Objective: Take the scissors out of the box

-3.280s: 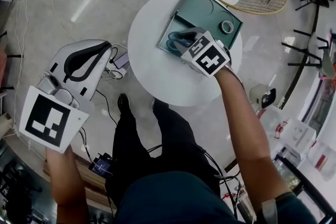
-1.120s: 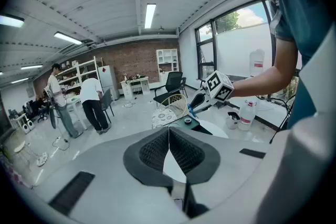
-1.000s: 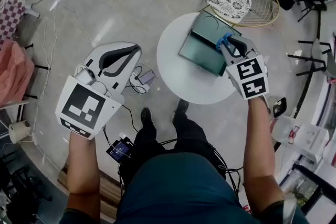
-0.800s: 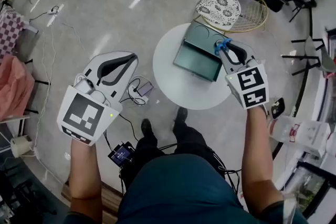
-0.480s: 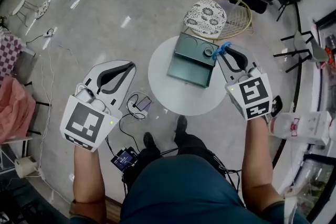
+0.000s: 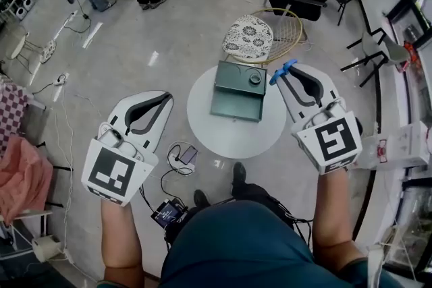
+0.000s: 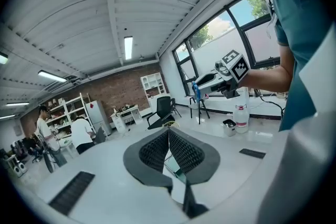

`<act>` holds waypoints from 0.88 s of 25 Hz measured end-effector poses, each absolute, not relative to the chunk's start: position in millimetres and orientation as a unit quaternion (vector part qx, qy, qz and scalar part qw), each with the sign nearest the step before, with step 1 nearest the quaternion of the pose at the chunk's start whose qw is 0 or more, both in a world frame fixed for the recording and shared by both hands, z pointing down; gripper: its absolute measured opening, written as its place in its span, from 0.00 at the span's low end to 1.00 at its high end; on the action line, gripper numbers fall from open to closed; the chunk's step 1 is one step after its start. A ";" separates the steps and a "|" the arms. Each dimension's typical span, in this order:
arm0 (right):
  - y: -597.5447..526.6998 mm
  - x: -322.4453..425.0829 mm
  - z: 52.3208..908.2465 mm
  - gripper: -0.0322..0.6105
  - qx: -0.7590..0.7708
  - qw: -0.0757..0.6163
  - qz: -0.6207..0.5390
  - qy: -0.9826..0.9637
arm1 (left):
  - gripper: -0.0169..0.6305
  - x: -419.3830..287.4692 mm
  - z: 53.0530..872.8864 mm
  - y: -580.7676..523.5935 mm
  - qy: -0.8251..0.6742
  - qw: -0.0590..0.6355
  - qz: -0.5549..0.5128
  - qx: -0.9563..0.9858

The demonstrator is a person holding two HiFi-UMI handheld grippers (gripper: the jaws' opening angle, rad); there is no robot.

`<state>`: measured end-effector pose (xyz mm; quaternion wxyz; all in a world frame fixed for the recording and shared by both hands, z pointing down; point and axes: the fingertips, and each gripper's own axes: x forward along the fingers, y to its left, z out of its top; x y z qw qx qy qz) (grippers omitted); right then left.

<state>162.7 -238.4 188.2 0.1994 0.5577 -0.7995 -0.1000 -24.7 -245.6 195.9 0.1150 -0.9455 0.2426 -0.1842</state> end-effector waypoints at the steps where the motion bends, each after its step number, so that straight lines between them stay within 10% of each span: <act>1: -232.4 164.2 180.8 0.20 0.562 0.191 -0.104 -0.798 | 0.06 -22.0 193.1 -242.8 0.240 0.117 -0.182 -0.946; 22: -182.3 177.3 169.0 0.20 0.598 0.180 -0.106 -0.774 | 0.06 -6.2 189.3 -214.5 0.201 0.136 -0.181 -0.953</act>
